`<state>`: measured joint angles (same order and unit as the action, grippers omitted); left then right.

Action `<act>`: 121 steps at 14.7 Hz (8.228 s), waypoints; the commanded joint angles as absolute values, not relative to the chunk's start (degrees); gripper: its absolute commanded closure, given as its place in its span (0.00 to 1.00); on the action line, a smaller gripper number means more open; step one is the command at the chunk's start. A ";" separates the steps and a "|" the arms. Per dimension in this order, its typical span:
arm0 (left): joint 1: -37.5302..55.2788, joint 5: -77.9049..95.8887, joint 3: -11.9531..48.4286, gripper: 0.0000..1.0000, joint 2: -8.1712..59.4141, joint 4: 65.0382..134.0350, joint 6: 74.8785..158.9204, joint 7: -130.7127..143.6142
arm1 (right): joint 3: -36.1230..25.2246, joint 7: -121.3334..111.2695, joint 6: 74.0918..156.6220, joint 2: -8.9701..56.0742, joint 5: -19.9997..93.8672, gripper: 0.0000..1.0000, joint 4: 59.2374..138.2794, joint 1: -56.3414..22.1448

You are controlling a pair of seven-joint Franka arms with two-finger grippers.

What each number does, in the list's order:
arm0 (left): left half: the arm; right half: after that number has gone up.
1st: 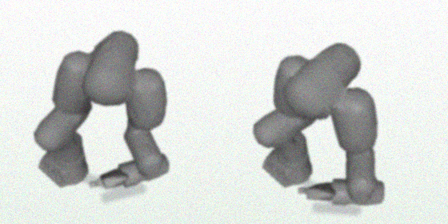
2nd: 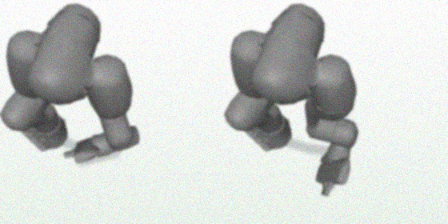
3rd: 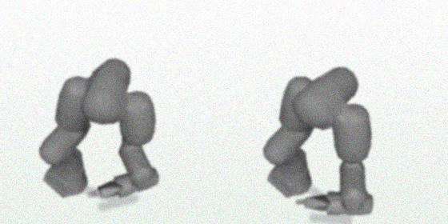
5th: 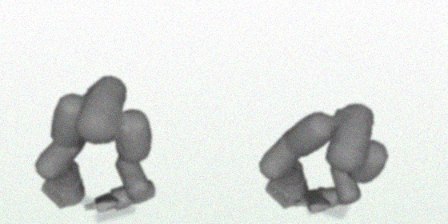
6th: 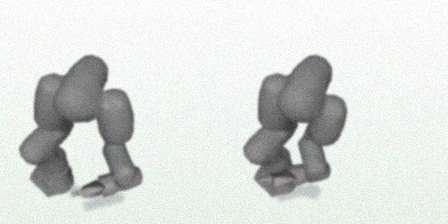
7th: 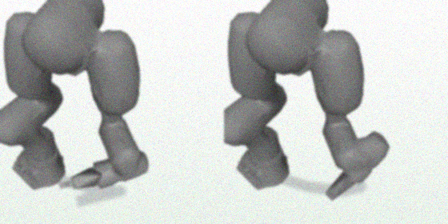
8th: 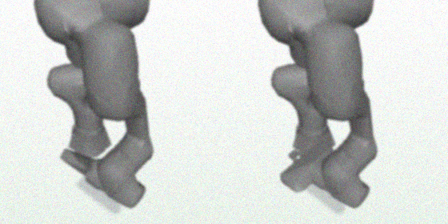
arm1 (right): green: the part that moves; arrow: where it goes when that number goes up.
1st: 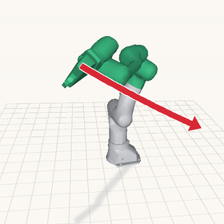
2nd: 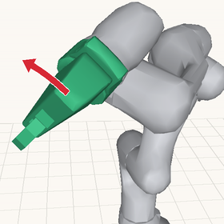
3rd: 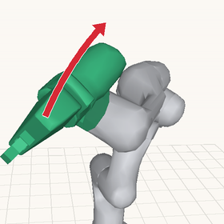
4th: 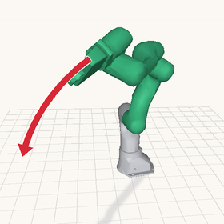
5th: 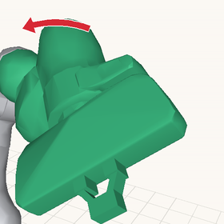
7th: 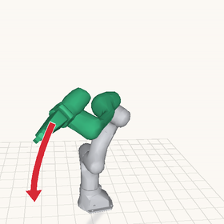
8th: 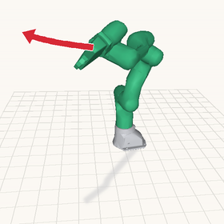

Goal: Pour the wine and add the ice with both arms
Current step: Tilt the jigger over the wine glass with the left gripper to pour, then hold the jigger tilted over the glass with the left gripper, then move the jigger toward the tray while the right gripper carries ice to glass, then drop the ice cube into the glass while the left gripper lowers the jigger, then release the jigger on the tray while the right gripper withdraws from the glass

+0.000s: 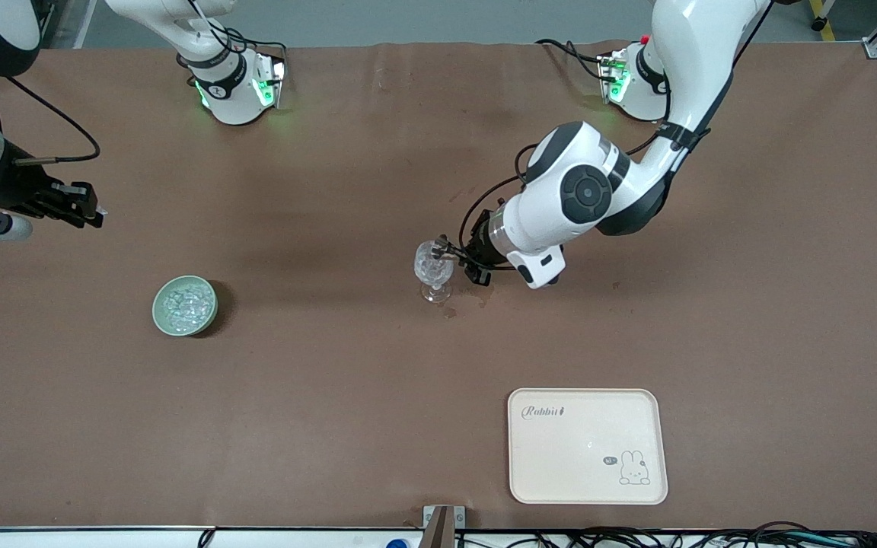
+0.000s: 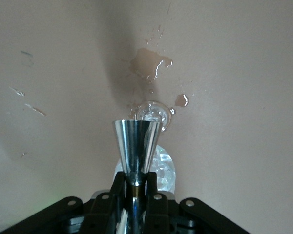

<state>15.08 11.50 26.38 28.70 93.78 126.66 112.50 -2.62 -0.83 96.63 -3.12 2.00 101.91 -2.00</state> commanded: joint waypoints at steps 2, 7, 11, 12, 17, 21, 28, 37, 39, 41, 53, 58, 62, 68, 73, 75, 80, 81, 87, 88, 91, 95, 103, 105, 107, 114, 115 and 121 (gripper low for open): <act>16.96 6.78 25.93 1.00 28.21 93.34 126.65 116.97 | -2.72 -1.23 97.73 -5.10 1.32 0.94 104.41 -2.37; 17.31 4.84 25.93 1.00 28.04 93.25 126.65 119.26 | -2.72 -1.23 97.65 -5.18 1.32 0.94 104.41 -2.37; 17.75 0.71 25.93 1.00 28.04 93.16 126.65 123.30 | -2.64 -1.14 97.47 -5.45 1.41 0.94 104.50 -2.37; 17.93 0.27 25.93 1.00 28.04 92.99 126.65 123.92 | -2.64 -1.14 97.38 -5.54 1.41 0.94 104.50 -2.37; 18.46 -1.49 25.93 1.00 27.95 92.29 126.39 126.03 | -2.72 -1.14 96.94 -5.54 1.41 0.94 104.50 -2.29; 19.33 -4.83 25.93 1.00 27.95 91.68 125.86 128.05 | -2.72 -1.14 96.94 -5.54 1.41 0.94 104.68 -2.20; 20.74 -8.96 25.84 1.00 28.13 90.70 122.26 128.76 | -2.72 -1.05 97.29 -5.54 1.41 0.94 105.12 -2.29; 21.97 -12.30 25.49 1.00 28.39 88.68 119.27 130.52 | -2.72 -1.05 97.91 -5.36 1.41 0.94 104.94 -2.99; 21.88 -12.13 25.58 1.00 28.39 88.59 119.27 130.52 | -2.64 -1.05 98.09 -5.27 1.41 0.94 104.94 -2.99; 20.75 -11.52 25.58 1.00 28.48 88.59 119.27 130.34 | -2.64 -1.05 98.09 -5.36 1.41 0.94 104.94 -2.99; 7.75 24.24 25.93 1.00 31.54 80.17 119.36 106.55 | -2.72 1.74 102.91 -4.57 1.58 0.93 104.68 -8.77; -0.86 39.61 25.93 1.00 37.17 77.17 124.71 94.16 | -2.72 12.72 106.26 1.12 2.29 0.94 101.35 -18.26; -6.40 47.87 25.84 0.99 42.26 77.17 127.78 81.25 | -2.72 27.90 106.17 11.13 2.37 0.94 91.43 -26.87; -10.98 60.19 25.40 0.99 52.62 74.98 129.46 60.58 | -2.72 47.79 106.52 27.66 1.93 0.96 75.17 -37.78; -14.05 63.02 25.40 0.96 59.05 73.39 129.29 58.64 | -2.72 55.01 107.49 36.29 1.93 0.96 67.41 -43.67; -14.68 63.46 25.40 0.94 60.99 73.30 129.20 57.48 | -2.81 55.20 107.40 37.17 1.67 0.96 67.50 -45.17; -14.68 64.60 25.40 0.89 63.19 72.86 129.29 56.69 | -2.81 55.02 107.31 37.35 1.23 0.93 69.52 -46.58; -14.76 64.69 25.31 0.89 63.28 72.86 129.29 56.17 | -2.81 54.85 107.23 37.27 1.23 0.93 69.52 -46.58; -14.68 64.69 25.05 0.79 63.98 72.42 129.37 53.53 | -2.90 52.38 107.14 37.18 0.09 0.51 70.05 -45.79; -14.68 64.69 24.96 0.69 63.98 72.51 129.37 53.09 | -2.90 52.30 107.23 37.09 0.00 0.44 70.40 -45.88; -14.68 64.51 24.52 0.46 63.46 72.60 129.37 52.82 | -2.99 52.21 107.23 37.09 -0.44 0.18 70.40 -45.79; -14.85 60.49 24.43 0.38 61.44 72.86 129.20 52.73 | -3.08 51.86 107.23 36.92 -1.14 0.11 70.40 -45.09; -16.70 25.54 24.61 0.00 49.76 73.21 123.24 56.86 | -2.99 35.71 106.26 26.04 -0.97 0.09 77.85 -32.72; -16.79 16.47 24.61 0.00 46.86 73.21 118.59 56.60 | -2.99 29.39 106.26 21.82 -0.88 0.09 81.28 -27.54; -16.70 8.48 25.40 0.00 44.14 73.21 116.64 53.37 | -2.99 21.31 106.17 17.86 -0.53 0.09 84.62 -22.35; -12.93 -12.18 30.05 0.00 35.17 74.17 110.24 44.58 | -3.08 13.10 101.10 6.51 -0.79 0.09 92.46 -12.49; -12.75 -14.74 30.49 0.00 33.42 74.09 106.56 42.30 | -3.16 13.10 99.60 5.63 -0.97 0.09 92.55 -11.87; -9.16 -14.60 25.87 0.00 20.50 74.97 95.38 22.81 | -3.08 8.09 96.06 0.10 -0.97 0.09 96.40 -6.60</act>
